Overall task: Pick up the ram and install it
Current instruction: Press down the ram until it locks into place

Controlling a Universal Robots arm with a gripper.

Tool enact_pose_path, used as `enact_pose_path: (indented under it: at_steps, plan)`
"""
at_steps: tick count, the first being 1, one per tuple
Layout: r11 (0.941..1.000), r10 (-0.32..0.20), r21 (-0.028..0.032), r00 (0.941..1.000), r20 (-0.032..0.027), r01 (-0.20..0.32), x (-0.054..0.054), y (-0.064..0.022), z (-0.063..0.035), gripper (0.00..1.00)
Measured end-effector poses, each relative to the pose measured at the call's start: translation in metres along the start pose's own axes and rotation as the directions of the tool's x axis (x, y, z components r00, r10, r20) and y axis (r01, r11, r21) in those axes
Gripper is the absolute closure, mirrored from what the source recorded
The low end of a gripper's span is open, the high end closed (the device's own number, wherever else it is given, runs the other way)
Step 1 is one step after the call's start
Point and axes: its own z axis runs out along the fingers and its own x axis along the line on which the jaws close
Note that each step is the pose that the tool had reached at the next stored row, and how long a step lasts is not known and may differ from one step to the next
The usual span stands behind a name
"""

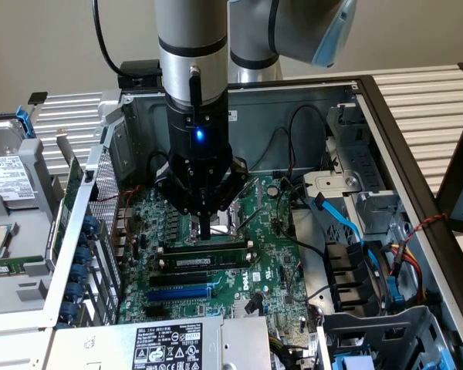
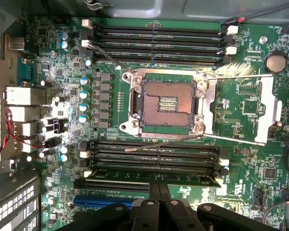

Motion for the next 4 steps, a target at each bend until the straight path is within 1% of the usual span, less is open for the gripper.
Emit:
enact_pose_path:
  at_steps: [4]
  plan:
    - [1.0,0.001,0.0,1.0,0.0003,-0.001,0.0,0.0,0.0,0.89]
